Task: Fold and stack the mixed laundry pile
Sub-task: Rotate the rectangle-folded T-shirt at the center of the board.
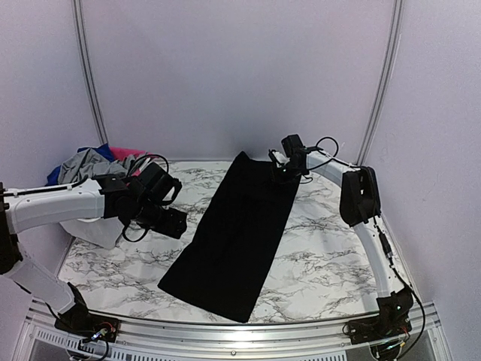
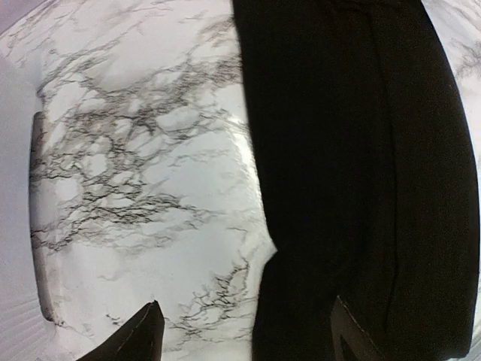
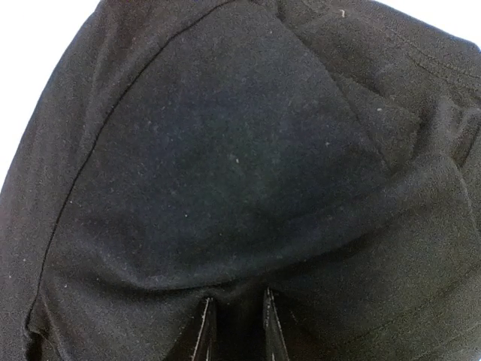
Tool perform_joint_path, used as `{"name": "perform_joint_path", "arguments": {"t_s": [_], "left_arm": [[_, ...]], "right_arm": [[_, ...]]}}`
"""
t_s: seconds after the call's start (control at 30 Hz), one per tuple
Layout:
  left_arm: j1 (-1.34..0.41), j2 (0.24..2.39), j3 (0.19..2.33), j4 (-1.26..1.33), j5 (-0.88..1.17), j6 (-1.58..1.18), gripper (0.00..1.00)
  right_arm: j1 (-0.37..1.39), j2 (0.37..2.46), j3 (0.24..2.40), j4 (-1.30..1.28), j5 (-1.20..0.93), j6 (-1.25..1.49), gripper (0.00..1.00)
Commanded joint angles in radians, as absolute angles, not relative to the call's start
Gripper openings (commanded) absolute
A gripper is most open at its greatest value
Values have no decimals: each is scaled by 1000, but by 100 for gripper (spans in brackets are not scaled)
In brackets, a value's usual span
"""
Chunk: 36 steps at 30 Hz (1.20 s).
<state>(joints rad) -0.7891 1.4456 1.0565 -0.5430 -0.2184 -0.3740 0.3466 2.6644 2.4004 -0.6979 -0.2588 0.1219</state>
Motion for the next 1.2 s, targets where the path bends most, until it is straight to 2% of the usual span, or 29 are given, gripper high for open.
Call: {"name": "perform_joint_path", "arguments": {"t_s": [0.0,0.17,0.27,0.4,0.5,0.63,0.87,0.97,1.17], "left_arm": [[-882,1472,1042,-499,-99,-245,75],[-955,1602,1064,-492,-52,-218,49],[-973,1669,1084,-488,-58,-189,41],[-1001,1751,1079,-501,-52,-169,32],[-1041,1789,1058,-500,-11,-207,29],[-1140,1855,1086,-497,44,-282,27],[-1310,1953,1339,-497,100,-411,27],[-1309,1925,1377,-497,86,-440,29],[-1172,1732,1254,-469,7,-447,36]], "right_arm": [[368,2654,2428,-704,-293,133,26],[361,2494,2360,-683,-233,118,42],[357,2436,2343,-685,-232,124,48],[353,2393,2334,-718,-230,137,50],[347,2349,2294,-740,-242,147,50],[338,2248,2123,-701,-272,169,50],[330,2066,1819,-664,-284,165,50],[330,1999,1697,-634,-299,168,49],[358,1927,1553,-588,-361,155,46]]}}
